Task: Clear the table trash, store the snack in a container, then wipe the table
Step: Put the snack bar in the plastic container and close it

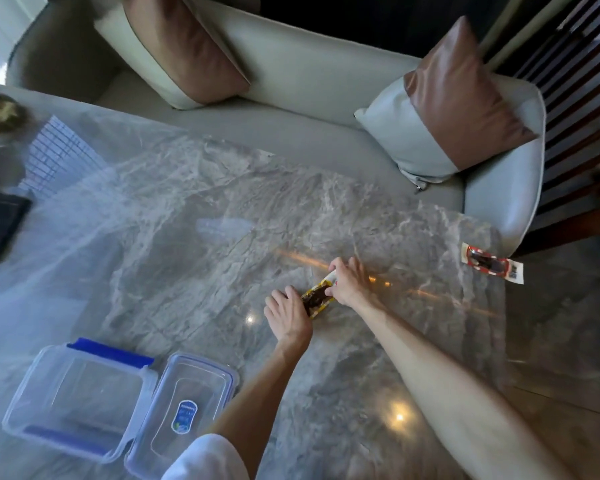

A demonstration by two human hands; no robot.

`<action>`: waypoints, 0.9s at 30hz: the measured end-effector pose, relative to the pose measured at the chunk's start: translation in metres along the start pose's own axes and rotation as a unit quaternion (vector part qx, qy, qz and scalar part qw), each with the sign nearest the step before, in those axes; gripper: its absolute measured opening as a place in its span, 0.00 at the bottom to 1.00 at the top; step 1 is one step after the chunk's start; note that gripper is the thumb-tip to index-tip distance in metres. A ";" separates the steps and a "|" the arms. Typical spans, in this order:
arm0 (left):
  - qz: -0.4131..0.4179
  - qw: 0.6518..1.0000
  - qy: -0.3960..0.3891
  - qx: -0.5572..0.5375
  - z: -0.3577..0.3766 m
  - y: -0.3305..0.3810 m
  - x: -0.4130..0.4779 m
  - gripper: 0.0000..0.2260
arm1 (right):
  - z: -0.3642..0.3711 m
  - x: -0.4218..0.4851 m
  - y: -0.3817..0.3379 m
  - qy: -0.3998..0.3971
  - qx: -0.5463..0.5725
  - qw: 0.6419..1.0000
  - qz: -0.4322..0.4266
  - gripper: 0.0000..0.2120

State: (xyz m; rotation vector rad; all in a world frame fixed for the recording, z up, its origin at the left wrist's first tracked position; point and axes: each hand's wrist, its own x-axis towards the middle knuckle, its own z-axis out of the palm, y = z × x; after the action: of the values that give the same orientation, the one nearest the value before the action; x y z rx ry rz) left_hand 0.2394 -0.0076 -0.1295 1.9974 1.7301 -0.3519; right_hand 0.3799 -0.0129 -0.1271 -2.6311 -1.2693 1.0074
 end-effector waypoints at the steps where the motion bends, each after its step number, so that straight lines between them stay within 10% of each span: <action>1: 0.000 1.000 0.002 0.000 0.001 0.001 -0.003 0.12 | 0.000 -0.005 0.005 0.003 0.014 1.000 -0.001 0.25; 11: 0.022 0.940 0.004 -0.340 0.015 0.034 -0.062 0.03 | -0.017 -0.074 0.107 0.074 0.397 0.915 0.007 0.14; 17: 0.057 0.951 -0.048 -0.302 0.047 0.165 -0.081 0.06 | -0.049 -0.093 0.230 0.188 0.551 0.799 0.153 0.13; 27: 0.121 0.973 -0.031 -0.194 0.061 0.384 -0.047 0.11 | -0.148 -0.030 0.362 0.292 0.557 0.747 0.218 0.07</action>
State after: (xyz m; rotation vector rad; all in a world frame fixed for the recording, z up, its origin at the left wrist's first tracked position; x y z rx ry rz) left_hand 0.6143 -0.1146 -0.0897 1.8542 1.3712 0.0085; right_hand 0.6987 -0.2406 -0.1074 -1.9141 0.1616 0.5439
